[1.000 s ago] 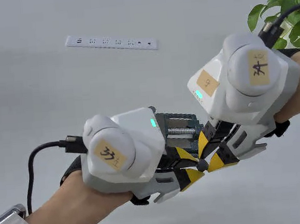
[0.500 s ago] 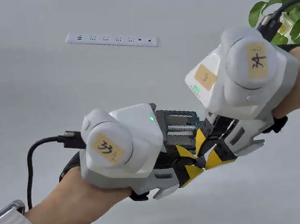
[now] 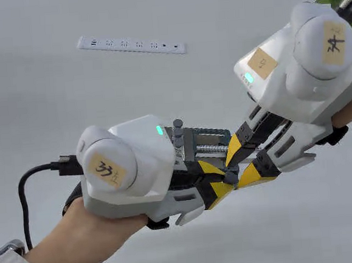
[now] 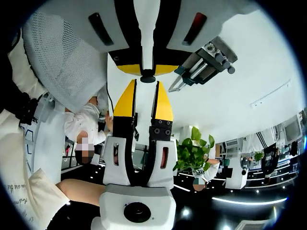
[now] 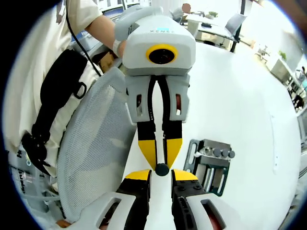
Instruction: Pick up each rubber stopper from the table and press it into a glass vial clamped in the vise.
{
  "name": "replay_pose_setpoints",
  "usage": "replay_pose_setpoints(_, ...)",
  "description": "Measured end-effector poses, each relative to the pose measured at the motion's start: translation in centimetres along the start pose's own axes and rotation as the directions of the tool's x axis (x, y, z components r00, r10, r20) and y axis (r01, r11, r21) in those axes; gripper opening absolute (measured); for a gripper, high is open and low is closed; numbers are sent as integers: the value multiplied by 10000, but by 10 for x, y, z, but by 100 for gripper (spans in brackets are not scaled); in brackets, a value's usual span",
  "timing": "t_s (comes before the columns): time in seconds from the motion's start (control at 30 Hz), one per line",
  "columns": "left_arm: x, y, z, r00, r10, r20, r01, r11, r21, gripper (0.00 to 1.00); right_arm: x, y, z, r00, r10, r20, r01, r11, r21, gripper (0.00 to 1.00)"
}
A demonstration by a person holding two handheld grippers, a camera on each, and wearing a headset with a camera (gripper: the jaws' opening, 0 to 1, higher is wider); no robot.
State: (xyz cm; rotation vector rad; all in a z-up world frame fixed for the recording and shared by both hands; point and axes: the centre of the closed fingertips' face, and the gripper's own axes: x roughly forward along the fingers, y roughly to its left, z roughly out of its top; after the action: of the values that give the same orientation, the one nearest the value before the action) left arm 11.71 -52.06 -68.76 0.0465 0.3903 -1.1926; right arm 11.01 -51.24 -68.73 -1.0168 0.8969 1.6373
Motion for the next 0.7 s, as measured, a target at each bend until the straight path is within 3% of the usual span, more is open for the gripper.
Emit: replay_pose_setpoints(0.7, -1, -2, 7, 9995, 14, 316, -17, 9999, 102, 4, -2, 1, 6, 9999, 66, 95, -67, 10000, 62, 7)
